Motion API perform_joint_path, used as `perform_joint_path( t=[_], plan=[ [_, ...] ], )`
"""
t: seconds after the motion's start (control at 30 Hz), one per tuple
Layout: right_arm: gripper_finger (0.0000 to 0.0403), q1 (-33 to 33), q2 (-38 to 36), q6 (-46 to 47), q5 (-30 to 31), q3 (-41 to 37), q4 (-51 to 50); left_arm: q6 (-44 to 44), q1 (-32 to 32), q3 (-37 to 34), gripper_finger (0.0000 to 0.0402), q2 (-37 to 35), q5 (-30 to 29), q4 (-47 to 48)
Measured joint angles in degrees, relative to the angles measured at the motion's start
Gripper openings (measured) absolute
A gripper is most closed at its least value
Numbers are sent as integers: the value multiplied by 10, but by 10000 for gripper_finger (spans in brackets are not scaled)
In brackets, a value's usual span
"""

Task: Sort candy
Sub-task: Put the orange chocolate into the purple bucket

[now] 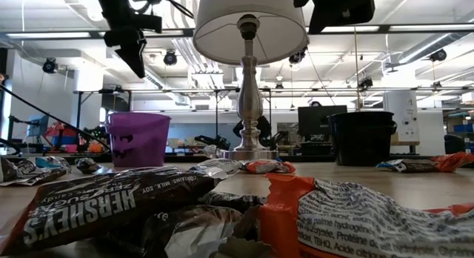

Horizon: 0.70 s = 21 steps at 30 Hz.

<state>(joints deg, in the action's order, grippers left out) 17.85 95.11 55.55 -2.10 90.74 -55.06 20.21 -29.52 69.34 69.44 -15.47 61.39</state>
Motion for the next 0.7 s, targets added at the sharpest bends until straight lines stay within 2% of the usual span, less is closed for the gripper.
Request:
perform_joint_path(
  t=[0.13,0.4,0.6,0.7],
  plan=[
    [176,0,0,-3,21,0,0,-22,1,0,80,-2,6,3],
    [176,0,0,8,23,-16,-47,-32,1,0,77,-22,106,5],
    [176,0,1,66,23,-62,-101,-28,1,0,77,-48,111,5],
    [176,0,2,66,23,-87,-115,-27,1,0,77,-62,111,6]
  ],
)
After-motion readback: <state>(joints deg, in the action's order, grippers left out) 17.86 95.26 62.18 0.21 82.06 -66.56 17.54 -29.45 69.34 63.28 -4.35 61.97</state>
